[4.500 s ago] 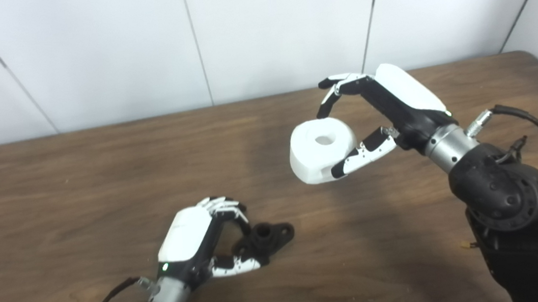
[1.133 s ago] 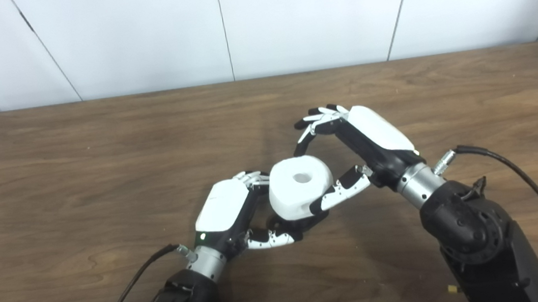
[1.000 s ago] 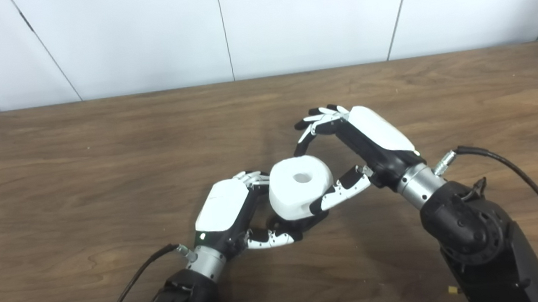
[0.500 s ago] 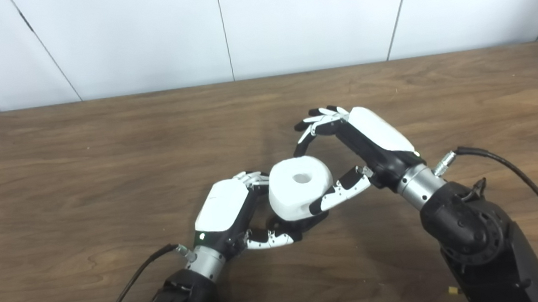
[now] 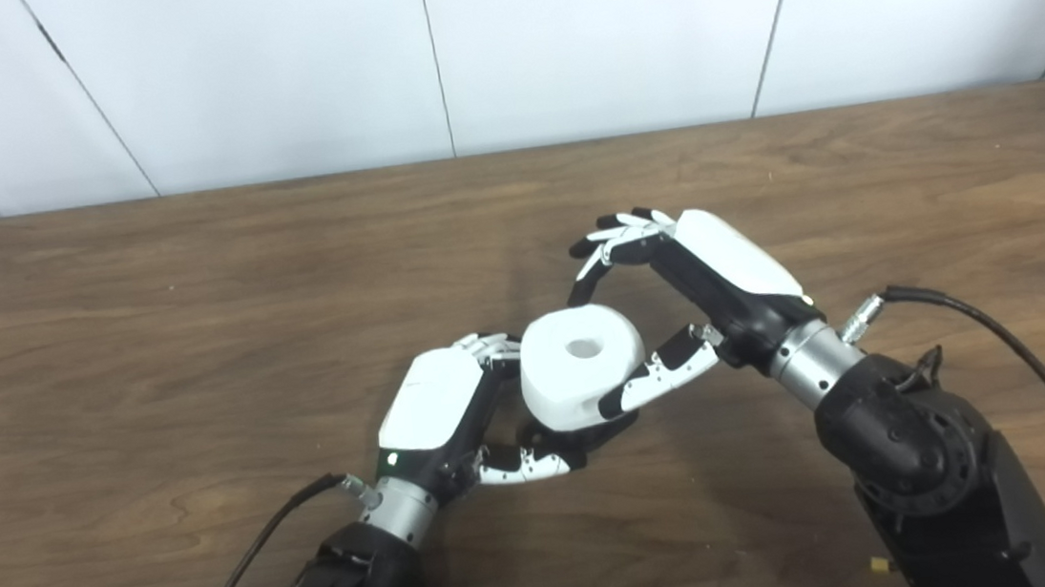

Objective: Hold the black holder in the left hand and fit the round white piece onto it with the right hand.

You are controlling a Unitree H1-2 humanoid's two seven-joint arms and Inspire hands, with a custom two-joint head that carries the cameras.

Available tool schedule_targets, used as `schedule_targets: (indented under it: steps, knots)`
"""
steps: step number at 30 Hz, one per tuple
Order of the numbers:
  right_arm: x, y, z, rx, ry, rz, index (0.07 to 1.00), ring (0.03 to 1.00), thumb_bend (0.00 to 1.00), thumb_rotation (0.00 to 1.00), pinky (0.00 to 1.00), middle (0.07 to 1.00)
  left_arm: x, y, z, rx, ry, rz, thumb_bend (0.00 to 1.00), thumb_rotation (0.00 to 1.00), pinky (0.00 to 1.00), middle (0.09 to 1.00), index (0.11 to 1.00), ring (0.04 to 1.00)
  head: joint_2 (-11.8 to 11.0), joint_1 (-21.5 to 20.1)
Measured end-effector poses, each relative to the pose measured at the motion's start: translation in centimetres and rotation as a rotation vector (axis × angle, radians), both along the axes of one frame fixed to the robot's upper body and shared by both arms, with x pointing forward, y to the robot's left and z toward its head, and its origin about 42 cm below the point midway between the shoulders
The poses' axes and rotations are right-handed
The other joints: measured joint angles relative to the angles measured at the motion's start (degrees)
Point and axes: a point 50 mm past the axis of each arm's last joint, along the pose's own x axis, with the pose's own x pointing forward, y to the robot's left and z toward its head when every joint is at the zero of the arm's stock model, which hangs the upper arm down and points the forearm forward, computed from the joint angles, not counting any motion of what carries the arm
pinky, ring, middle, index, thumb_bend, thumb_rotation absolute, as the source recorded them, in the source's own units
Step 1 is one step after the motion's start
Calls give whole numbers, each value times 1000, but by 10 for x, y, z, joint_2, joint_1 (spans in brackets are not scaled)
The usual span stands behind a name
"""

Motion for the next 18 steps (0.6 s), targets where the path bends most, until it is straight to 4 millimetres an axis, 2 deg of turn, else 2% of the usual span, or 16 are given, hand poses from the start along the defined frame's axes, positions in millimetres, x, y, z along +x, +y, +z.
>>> schedule_targets:
  steps: [13,14,15,17,18]
  knots:
    - [3,0,4,-37,-5,13,491,944,524,151,1000,837,0,0,0,-1,-2,-2,524,53,866,743,482,816,-3,-2]
    - [3,0,4,-37,-4,13,535,942,757,186,1000,839,0,0,0,-1,-2,-2,524,53,866,744,483,816,-3,-3]
    - [3,0,4,-38,-3,14,559,941,877,207,1000,840,0,0,0,-1,-2,-2,524,53,865,743,482,816,-3,-3]
    - [3,-1,3,-50,7,15,583,941,976,227,1000,843,1,0,0,0,-3,-3,524,53,863,743,482,815,-3,-3]
    - [3,-2,-1,-68,30,20,590,942,989,232,1000,845,1,0,0,-1,-4,-3,524,53,862,743,482,814,-3,-3]
